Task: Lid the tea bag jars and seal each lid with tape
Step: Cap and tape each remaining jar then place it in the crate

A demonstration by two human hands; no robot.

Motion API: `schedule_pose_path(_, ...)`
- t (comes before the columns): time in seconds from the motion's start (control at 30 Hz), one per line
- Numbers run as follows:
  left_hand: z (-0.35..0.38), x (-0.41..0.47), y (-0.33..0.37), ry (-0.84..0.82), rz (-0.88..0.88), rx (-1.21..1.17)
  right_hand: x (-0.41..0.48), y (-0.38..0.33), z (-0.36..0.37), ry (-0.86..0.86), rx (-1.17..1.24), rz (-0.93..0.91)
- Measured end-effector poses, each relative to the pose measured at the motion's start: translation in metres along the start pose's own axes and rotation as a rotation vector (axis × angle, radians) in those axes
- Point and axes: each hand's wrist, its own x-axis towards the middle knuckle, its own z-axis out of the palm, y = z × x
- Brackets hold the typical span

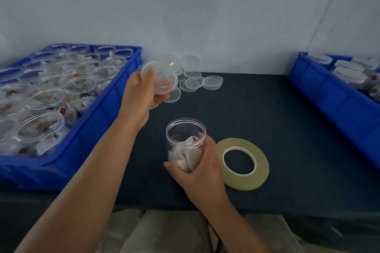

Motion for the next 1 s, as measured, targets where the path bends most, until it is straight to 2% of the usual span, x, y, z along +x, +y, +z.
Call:
schedule_pose_path(0.13,-0.025,-0.050,0.031,-0.291,0.000,0.101,-0.003,0.000,0.002,0.000,-0.010,-0.009)
schedule_pose_path(0.2,-0.031,-0.068,0.034,-0.376,0.076,0.343,-0.005,0.000,0.002,-0.007,-0.008,-0.012)
schedule_pose_path(0.3,-0.032,-0.082,0.028,-0.302,0.214,0.712,-0.007,0.000,0.003,-0.032,-0.015,-0.026)
schedule_pose_path(0.43,-0.027,-0.092,0.025,-0.300,0.257,0.857,-0.009,-0.002,0.003,-0.046,-0.032,-0.018)
schedule_pose_path(0.6,-0.017,-0.096,0.023,-0.379,0.199,0.951,-0.009,-0.001,0.002,-0.075,-0.043,-0.001)
schedule_pose_path(0.73,-0.016,-0.101,0.033,-0.533,0.203,1.050,-0.008,0.001,0.001,-0.070,-0.014,0.013)
schedule_pose_path(0.8,-0.010,-0.107,0.038,-0.594,0.144,1.074,-0.008,0.002,0.001,-0.075,-0.007,0.014)
schedule_pose_path(0.87,-0.001,-0.116,0.040,-0.567,0.087,1.126,-0.007,0.002,0.001,-0.092,-0.023,0.002)
schedule_pose_path(1.0,0.018,-0.130,0.035,-0.531,0.171,1.339,-0.010,0.004,0.005,-0.110,-0.073,-0.110)
